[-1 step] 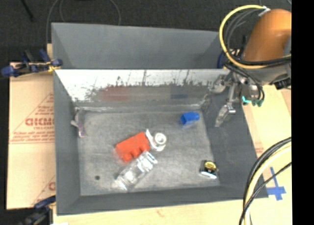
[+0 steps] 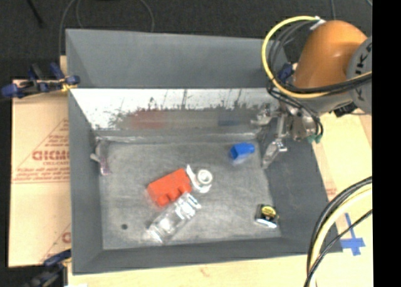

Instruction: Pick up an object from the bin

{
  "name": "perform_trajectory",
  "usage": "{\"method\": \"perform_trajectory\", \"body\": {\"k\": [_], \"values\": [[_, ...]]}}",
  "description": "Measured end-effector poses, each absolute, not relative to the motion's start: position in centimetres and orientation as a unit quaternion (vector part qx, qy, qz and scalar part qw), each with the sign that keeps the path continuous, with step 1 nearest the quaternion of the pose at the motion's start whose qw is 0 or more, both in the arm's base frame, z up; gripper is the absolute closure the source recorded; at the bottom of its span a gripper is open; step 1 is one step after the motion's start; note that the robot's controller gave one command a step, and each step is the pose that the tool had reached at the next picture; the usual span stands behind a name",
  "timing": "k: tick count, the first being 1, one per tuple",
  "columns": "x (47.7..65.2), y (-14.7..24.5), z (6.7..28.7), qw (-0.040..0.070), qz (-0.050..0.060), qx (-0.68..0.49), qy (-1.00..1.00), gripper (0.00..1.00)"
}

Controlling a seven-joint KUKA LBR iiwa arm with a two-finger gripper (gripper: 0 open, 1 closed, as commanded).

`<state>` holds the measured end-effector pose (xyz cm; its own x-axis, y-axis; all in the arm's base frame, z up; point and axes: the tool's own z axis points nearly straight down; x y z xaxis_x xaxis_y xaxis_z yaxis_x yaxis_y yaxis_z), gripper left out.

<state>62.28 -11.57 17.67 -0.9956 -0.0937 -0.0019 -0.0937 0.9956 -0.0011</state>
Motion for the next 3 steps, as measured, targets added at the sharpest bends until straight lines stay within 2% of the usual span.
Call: {"method": "perform_trajectory", "body": {"k": [1, 2, 3], "values": [[63.3, -9.0, 8.3, 0.0, 0.001, 0.025, 1.0, 0.0], [64.0, -10.7, 7.6, 0.003, 0.002, 0.039, 0.999, 0.0], [64.1, -10.9, 7.9, 0.002, 0.0, 0.038, 0.999, 1.0]]}}
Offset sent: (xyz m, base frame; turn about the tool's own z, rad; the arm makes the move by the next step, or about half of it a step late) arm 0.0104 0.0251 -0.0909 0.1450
